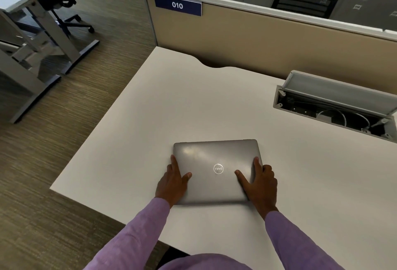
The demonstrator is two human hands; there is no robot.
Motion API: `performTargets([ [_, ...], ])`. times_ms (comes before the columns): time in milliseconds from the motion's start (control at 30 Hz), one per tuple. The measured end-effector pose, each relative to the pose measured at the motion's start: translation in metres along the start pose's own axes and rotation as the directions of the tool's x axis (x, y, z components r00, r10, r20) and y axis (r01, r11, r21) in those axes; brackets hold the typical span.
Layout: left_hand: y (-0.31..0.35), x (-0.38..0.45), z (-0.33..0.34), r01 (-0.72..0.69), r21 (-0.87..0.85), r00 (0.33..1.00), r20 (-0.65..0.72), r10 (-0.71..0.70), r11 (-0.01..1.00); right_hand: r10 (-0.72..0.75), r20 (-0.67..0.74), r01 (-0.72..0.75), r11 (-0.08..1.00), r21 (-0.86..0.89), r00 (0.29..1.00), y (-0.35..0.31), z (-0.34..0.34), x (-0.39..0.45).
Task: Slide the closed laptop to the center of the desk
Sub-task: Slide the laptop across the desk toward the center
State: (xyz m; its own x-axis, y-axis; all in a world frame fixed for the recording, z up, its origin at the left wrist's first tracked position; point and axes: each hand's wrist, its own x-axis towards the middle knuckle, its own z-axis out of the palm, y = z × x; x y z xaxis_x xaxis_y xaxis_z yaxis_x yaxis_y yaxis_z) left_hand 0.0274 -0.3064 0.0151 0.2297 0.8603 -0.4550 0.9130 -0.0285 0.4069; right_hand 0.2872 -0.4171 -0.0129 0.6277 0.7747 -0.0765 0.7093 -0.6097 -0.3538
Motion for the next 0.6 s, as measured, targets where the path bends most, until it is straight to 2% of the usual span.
performTargets([
  [367,-0.0009,-0.001,-0.0024,0.001,0.095,1.0,-0.002,-0.001,0.996,-0.008,0.014,0.01,0.995,-0.098,1.0,-0.0013,0.0016,-0.0015],
  [500,0.0017,-0.0064,-0.0029,0.048,0.075,0.994,-0.097,-0.041,0.996,-0.003,0.021,0.005,0.996,-0.092,1.0,-0.0024,-0.0018,-0.0042],
  [600,0.0071,-0.0096,-0.0039,0.093,-0.029,0.981,-0.167,-0.096,0.995,0.005,0.007,-0.005,1.0,-0.028,1.0,-0.0034,-0.005,-0.0031],
])
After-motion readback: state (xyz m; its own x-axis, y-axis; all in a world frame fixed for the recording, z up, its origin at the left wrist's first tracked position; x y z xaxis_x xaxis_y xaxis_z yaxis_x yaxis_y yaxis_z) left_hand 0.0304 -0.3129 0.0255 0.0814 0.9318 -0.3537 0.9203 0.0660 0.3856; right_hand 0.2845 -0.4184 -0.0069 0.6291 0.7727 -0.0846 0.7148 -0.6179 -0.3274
